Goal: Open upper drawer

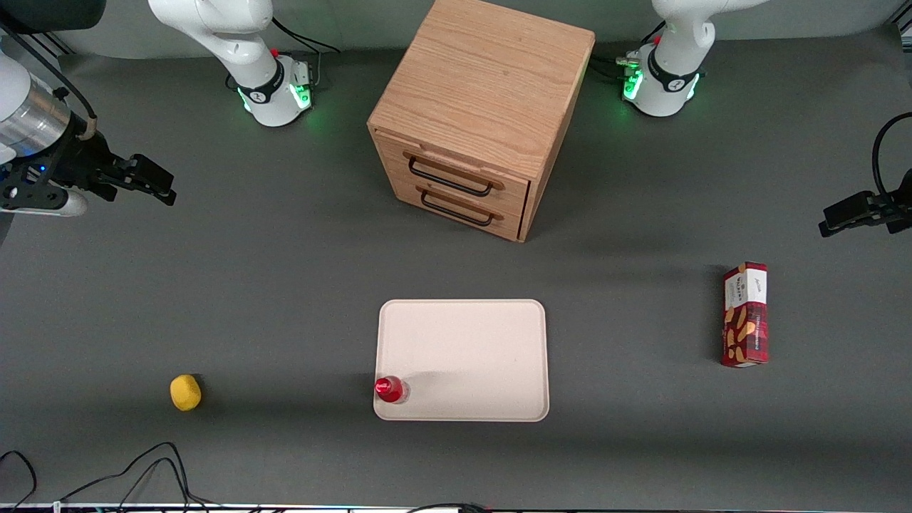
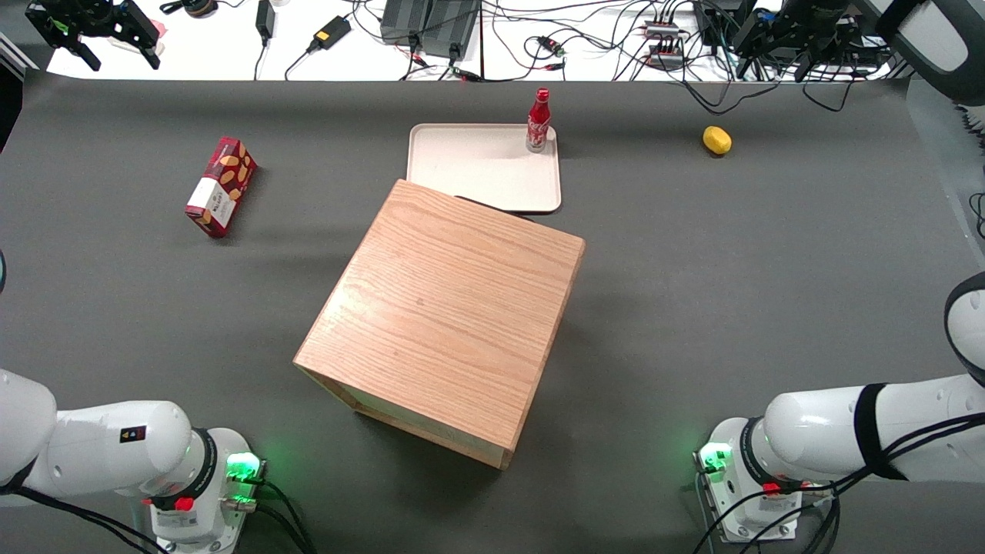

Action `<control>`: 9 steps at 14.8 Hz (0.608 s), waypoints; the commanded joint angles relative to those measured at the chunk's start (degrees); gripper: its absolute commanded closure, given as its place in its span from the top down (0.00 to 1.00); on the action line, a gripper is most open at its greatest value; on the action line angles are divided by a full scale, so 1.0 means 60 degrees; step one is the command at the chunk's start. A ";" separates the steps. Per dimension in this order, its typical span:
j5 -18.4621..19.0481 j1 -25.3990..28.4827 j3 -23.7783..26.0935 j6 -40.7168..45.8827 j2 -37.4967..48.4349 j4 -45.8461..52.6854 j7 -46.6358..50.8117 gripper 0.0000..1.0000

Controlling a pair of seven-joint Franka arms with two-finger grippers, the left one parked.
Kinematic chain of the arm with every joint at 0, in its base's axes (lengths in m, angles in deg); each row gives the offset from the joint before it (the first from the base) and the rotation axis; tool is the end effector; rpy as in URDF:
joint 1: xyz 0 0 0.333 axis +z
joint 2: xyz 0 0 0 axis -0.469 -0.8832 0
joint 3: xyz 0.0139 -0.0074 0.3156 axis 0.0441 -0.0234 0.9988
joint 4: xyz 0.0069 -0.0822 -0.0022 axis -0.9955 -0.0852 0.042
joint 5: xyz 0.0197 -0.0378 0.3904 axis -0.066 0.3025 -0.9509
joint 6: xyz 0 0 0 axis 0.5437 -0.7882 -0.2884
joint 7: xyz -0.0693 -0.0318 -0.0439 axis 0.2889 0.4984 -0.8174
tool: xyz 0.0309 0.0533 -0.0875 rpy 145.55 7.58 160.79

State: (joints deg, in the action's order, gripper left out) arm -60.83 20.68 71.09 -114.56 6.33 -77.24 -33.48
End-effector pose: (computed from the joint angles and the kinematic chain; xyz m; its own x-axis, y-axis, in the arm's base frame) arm 0.5315 0.0657 0.6270 0.9933 -0.1156 -0.0011 -0.1156 -0.9932 0.0167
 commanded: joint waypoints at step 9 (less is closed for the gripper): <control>-0.0322 0.0876 0.0141 0.0103 -0.0357 0.0534 -0.0038 1.00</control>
State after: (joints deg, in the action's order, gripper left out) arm -61.96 22.87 71.74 -114.59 5.93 -76.85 -33.57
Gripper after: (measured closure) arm 0.000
